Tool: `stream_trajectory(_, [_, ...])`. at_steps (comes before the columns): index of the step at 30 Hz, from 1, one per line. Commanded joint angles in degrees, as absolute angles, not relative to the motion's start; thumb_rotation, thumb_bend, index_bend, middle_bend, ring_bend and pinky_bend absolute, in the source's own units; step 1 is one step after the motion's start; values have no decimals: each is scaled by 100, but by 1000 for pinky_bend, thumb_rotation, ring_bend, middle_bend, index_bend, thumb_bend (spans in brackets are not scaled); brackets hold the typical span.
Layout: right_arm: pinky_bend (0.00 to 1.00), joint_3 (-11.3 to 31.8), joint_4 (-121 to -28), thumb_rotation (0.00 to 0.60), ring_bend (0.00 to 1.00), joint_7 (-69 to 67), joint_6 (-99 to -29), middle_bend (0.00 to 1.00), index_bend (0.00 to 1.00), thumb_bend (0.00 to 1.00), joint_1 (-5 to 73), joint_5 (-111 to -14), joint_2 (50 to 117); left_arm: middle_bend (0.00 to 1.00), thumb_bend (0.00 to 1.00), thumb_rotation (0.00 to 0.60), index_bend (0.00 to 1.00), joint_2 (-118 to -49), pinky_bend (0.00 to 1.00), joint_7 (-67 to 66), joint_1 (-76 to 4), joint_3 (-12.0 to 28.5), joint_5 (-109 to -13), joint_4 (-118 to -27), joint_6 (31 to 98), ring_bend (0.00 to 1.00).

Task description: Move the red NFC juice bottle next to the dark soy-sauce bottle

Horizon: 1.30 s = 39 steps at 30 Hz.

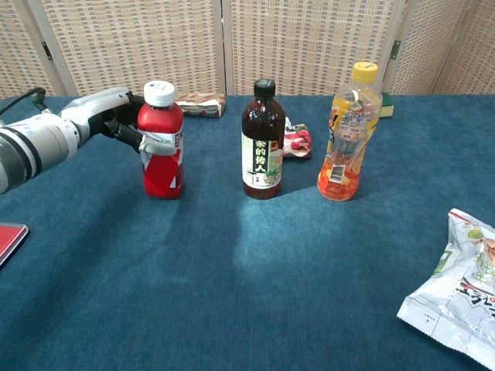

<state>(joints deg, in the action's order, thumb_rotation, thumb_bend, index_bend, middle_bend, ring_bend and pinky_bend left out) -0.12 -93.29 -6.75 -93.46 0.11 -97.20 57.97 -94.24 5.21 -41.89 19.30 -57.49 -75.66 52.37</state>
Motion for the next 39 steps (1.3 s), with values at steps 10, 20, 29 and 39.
stream_trajectory(10, [317,-9,-9315,600,216,-716,-9375,226,263,51,0,-9712,5784,392,97,600,488,-9409,434,525,-4216,1880,-5727,-7511,5110,418])
stream_trajectory(20, [317,-15,-9317,600,216,-712,-9382,226,263,51,-3,-9722,5783,146,97,600,149,-9329,434,395,-4260,1928,-5421,-7585,4969,284])
stream_trajectory(29, [317,-8,-9310,600,216,-738,-9400,226,263,50,-10,-9712,5775,6,98,600,3,-9146,386,306,-4215,1918,-5230,-7821,4932,175])
stream_trajectory(39, [317,-29,-9326,600,216,-684,-9423,226,263,51,-20,-9769,5783,0,97,600,0,-8728,333,276,-4065,1850,-5122,-8369,4937,113])
